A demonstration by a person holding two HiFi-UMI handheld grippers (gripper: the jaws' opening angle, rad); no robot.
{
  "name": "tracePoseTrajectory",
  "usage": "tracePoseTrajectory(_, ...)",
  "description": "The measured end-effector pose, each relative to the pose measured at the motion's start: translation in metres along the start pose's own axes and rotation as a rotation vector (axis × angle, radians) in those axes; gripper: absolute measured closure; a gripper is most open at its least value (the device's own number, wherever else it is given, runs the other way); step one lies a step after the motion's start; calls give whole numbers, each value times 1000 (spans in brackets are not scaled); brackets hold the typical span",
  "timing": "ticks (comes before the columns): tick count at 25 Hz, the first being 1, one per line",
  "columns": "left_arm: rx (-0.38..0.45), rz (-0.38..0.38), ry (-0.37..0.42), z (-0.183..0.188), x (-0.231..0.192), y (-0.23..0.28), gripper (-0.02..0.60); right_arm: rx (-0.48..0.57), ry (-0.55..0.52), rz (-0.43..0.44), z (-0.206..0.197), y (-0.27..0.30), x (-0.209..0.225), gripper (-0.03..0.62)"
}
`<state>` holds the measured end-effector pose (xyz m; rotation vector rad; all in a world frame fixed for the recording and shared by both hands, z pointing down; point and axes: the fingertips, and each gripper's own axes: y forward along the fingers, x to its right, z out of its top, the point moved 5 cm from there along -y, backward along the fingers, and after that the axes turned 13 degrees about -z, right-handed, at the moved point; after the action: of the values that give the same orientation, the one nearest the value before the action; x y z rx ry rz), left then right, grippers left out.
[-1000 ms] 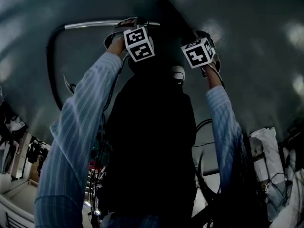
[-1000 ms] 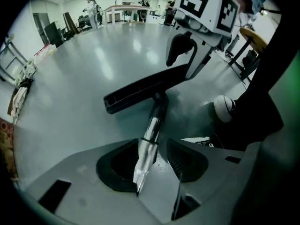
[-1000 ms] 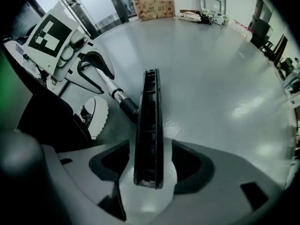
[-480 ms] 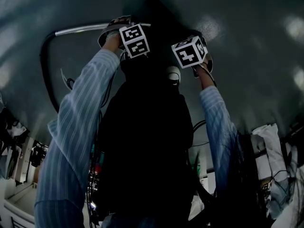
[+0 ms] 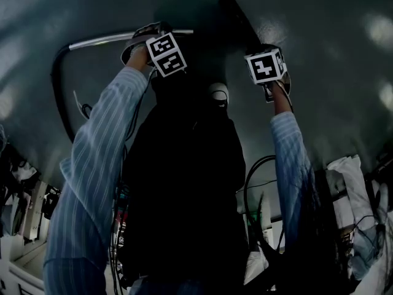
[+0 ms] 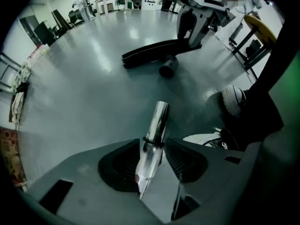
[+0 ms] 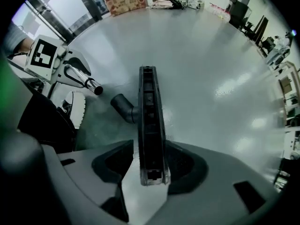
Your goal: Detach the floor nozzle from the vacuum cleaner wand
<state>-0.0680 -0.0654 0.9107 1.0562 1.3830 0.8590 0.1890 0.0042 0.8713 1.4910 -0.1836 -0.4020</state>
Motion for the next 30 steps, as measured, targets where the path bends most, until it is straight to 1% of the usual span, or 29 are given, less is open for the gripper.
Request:
tracePoseTrajectory(2,35,-9,-34,1,-1,-1,408,-31,7,11,-3,4,-2,378)
tracePoseTrajectory(4,76,-19,-54,1,-2,-13,408,-40,45,43,-1,-2,-8,376)
tracePoseTrajectory(6,111,-11,-74,-1,-4,-39,408,4,63,48,9,-20,-10,376)
tracePoseTrajectory(8,151,9,-111,-1,-4,-72,408,41,76,36,16,-48,-6,376)
tracePoseTrajectory(10,201,19,-162,3,1,-105,408,71,102,34,15,-78,-1,377)
tracePoseTrajectory(12,255,14,-220,7,12,-137,408,111,126,52,14,-109,2,378)
tracePoseTrajectory(15,321,-4,-315,10,29,-175,408,170,172,90,16,-151,3,378)
tracePoseTrajectory(17,367,-26,-389,13,40,-195,408,219,239,137,20,-177,0,379)
tracePoseTrajectory(19,423,-54,-457,20,58,-220,408,268,331,205,20,-212,-7,379)
tracePoseTrajectory(21,485,-72,-508,28,84,-252,408,306,429,275,14,-254,-17,379)
tracePoseTrajectory(24,576,-67,-545,40,122,-294,408,340,542,360,2,-310,-31,379)
tracePoseTrajectory(27,647,-73,-573,48,155,-338,408,358,585,399,-9,-360,-41,379)
tracePoseTrajectory(30,736,-73,-623,51,190,-384,414,378,615,432,-21,-411,-45,382)
